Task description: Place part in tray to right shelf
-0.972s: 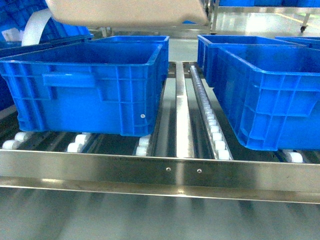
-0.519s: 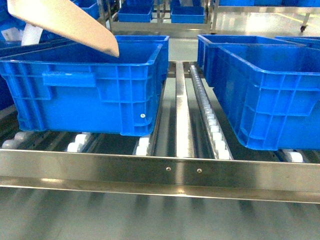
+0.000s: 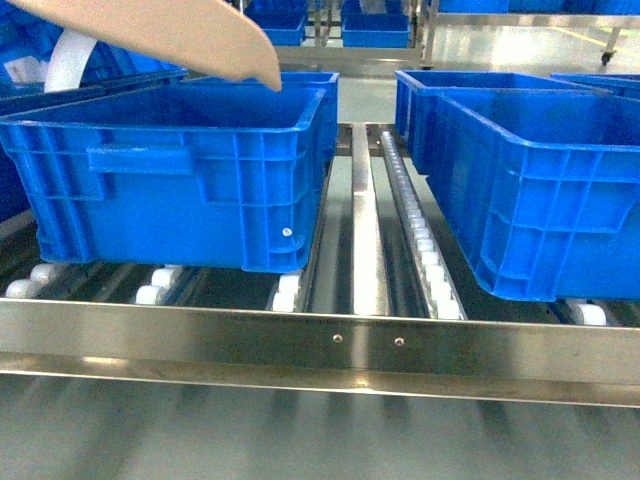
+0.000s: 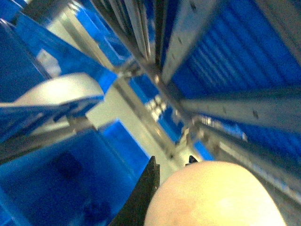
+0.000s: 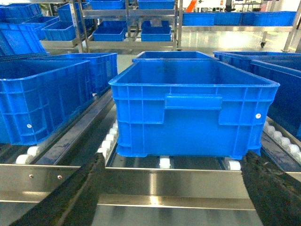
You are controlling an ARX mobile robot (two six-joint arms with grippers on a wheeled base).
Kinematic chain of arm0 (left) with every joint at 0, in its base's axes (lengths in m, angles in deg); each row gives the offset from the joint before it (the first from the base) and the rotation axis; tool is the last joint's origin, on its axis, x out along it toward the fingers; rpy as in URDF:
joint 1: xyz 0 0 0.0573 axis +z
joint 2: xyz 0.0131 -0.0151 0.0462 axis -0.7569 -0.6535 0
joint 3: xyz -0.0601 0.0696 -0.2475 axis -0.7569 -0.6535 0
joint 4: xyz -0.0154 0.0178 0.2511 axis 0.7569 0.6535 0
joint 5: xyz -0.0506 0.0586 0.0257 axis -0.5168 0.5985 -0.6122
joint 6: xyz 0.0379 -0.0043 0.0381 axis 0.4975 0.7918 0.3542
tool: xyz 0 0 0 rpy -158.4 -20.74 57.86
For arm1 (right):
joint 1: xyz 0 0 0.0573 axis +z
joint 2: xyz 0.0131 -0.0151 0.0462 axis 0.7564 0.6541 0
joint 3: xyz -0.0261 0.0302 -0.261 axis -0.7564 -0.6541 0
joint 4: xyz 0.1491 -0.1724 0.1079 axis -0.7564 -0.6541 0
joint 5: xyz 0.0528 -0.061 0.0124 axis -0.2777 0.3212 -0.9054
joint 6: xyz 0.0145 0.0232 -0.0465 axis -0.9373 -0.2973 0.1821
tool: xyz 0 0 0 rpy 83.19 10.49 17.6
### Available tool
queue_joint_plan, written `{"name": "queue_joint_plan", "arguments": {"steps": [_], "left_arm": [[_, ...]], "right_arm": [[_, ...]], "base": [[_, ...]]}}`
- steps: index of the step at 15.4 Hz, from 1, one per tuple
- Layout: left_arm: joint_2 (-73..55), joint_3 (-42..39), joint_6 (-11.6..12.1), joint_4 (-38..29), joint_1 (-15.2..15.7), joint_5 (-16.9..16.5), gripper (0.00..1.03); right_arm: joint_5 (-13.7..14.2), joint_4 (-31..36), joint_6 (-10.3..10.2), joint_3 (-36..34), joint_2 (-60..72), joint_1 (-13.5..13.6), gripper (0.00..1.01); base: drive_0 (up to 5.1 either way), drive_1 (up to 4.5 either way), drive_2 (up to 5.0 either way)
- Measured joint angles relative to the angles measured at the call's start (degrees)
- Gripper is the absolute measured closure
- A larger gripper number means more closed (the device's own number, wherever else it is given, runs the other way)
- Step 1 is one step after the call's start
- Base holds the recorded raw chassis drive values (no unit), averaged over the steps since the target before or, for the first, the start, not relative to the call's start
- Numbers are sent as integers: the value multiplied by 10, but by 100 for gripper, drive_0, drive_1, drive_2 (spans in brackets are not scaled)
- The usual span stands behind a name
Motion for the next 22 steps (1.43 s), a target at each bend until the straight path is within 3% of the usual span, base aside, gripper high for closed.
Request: {"name": "queue_joint_plan", "arguments": {"steps": [1,2,3,4,5,6,7,9,10,15,22], "left_arm": [[30,-9,92,80,17,-106,90],[41,-26,127,84,20,-134,90],[56,-59,176,71,24,-157,90],[83,-103,239,38,27,-204,90],[118,-149,346,30,42,-221,90],[137,-210,410,11,52,-233,90],[139,-243,432,8,57,-231,90],[171,-289,454,-17,60,-229,90],[195,-313,464,-28,59,-231,90],[301,-426,471,-43,56,-235,90],[440,-504,471,45,57,-233,90]], "right_arm": [[0,0,0,0,0,0,22],[0,0,0,0,0,0,27],[0,0,0,0,0,0,33],[0,0,0,0,0,0,42],[0,0,0,0,0,0,55],[0,-1,0,0,0,0,69],[0,1,0,0,0,0,77],[0,-1,0,0,0,0,95],[0,0,0,0,0,0,99],[0,0,0,0,0,0,99],[0,0,0,0,0,0,99]], "base": [[0,0,0],[0,0,0],[0,0,0],[0,0,0],[0,0,0],[0,0,0],[0,0,0],[0,0,0],[0,0,0],[0,0,0],[0,0,0]]}}
